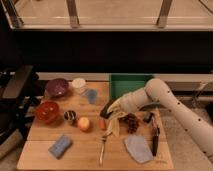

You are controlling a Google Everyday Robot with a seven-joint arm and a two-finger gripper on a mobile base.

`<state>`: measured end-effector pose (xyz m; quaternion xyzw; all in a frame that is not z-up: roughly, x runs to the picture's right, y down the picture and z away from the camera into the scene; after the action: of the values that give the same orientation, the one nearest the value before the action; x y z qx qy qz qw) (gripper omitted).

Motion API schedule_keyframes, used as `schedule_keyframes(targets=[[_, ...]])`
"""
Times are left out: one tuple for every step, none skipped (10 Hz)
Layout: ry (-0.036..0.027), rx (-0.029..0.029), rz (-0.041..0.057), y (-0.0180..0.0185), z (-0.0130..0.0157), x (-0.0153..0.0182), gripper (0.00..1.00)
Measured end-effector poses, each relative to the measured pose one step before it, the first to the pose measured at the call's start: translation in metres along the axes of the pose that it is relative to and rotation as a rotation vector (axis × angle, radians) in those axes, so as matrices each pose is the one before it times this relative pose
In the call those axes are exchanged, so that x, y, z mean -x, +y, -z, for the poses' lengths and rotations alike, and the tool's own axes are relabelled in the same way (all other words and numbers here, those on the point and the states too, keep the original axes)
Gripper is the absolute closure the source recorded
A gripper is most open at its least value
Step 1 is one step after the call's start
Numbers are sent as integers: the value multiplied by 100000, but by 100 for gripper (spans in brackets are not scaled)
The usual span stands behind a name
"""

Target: Place eraser in plastic cup

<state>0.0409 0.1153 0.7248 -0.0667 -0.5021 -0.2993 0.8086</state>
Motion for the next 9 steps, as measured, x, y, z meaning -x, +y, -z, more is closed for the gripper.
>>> schedule_keyframes(targets=[[157, -563, 1945, -482, -187, -206, 100], [-108, -708, 2487, -892, -630, -530, 100], [-510, -1096, 3150, -1261, -1327, -994, 100], [-671, -598, 2075, -683, -1011, -654, 100], [-1018, -748, 2518, -428, -1180, -722, 100], [-429, -495, 2386, -370, -774, -642, 100], [-707, -451, 2632, -560, -922, -591, 100], [-210, -641, 2612, -557, -714, -708, 100], [656, -1252, 2654, -536, -293, -1021, 100]])
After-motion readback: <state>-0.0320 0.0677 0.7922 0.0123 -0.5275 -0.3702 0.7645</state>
